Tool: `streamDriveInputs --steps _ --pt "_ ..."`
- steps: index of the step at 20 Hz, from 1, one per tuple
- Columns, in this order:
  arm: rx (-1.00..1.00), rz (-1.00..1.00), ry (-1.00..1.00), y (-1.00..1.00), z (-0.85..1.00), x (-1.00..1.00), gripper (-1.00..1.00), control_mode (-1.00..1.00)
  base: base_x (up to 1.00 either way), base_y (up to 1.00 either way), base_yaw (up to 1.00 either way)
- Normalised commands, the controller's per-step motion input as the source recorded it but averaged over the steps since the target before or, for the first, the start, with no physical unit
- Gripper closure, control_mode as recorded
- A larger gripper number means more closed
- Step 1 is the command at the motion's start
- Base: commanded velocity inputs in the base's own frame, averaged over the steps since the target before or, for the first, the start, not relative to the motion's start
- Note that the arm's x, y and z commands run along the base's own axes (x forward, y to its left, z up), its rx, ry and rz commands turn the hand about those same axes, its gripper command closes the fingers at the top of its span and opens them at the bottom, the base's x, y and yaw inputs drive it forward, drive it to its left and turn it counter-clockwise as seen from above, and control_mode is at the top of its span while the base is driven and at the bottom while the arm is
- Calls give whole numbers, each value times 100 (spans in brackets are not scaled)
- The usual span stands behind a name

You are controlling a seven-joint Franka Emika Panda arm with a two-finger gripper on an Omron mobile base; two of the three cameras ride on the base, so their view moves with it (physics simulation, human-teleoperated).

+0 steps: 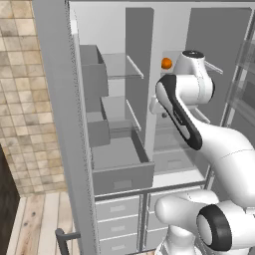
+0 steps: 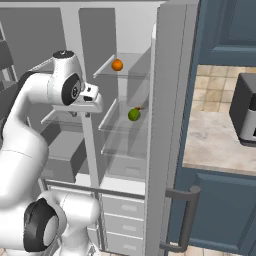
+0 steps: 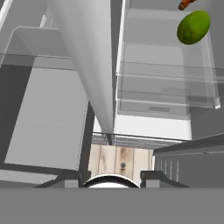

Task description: Take the lime and tangerine from the fridge shelf and place them in the freezer drawer to begin freezing them.

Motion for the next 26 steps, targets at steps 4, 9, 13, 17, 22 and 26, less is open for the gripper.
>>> streamDriveInputs --steps 4,9,13,17,22,26 --pt "0 0 -3 0 -1 -29 -100 -100 0 0 0" --pt "-9 3 -8 0 -24 -44 -100 -100 0 0 0" --pt "0 0 0 0 -1 -1 -100 -100 0 0 0" --pt "0 0 0 0 0 0 -100 -100 0 0 0" --pt "0 0 0 -3 0 1 -100 100 2 -4 0" --pt "0 0 0 0 0 0 -100 100 18 -22 0"
